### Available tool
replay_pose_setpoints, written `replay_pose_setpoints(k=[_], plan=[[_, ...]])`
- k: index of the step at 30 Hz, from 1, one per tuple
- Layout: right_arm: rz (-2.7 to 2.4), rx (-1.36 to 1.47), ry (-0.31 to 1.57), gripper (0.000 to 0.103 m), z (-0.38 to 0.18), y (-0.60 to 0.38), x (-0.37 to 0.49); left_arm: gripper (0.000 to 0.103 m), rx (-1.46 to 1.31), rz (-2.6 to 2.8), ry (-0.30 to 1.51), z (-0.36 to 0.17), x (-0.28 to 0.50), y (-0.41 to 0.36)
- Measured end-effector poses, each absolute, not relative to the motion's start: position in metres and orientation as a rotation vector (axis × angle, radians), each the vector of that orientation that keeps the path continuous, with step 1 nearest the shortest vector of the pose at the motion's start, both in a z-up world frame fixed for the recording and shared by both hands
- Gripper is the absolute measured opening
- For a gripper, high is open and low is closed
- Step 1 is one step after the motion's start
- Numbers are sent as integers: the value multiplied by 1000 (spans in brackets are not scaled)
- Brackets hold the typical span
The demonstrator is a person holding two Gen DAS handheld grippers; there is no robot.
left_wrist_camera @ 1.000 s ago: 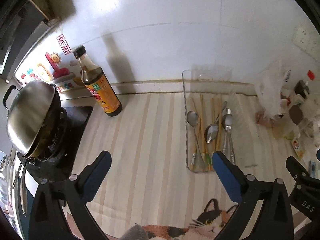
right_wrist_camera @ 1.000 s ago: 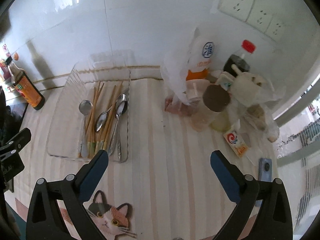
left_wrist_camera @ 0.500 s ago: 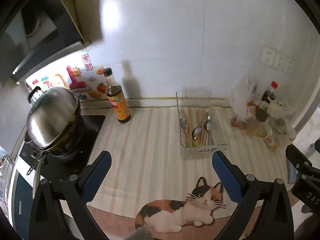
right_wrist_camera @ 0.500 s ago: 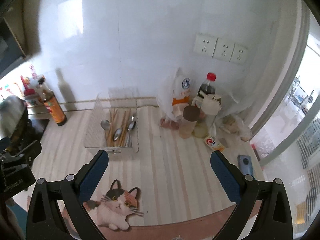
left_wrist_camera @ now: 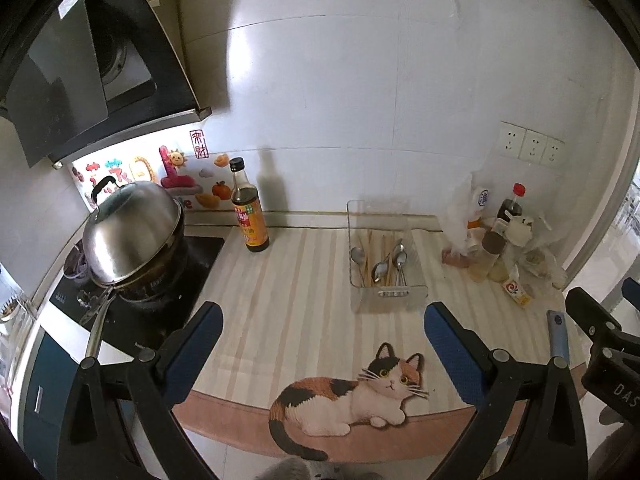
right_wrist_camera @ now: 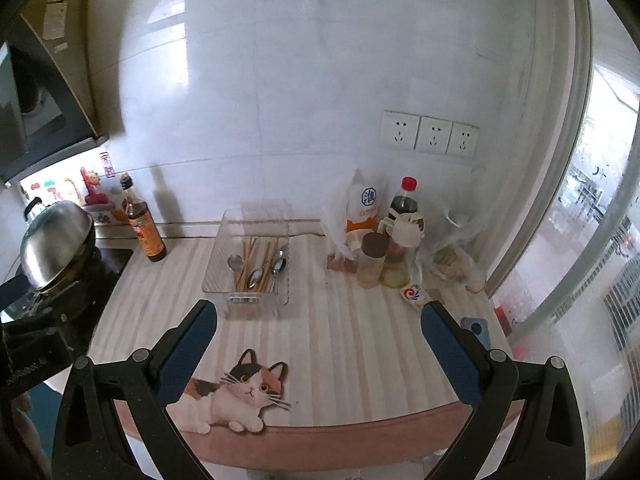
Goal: Organize utensils
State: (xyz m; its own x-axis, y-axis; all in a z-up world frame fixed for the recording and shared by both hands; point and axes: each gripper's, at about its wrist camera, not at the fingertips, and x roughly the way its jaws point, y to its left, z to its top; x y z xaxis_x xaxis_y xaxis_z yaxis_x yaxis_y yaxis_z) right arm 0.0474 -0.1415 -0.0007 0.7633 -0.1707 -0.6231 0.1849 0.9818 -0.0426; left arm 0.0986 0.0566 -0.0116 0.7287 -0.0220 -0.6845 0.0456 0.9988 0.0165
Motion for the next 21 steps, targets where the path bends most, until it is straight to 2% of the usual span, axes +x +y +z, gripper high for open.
replay_pose_setpoints(k=[21], plan=[[-180,29,669,103,7,-137,38,103,21,-14,744,-5,87,56]])
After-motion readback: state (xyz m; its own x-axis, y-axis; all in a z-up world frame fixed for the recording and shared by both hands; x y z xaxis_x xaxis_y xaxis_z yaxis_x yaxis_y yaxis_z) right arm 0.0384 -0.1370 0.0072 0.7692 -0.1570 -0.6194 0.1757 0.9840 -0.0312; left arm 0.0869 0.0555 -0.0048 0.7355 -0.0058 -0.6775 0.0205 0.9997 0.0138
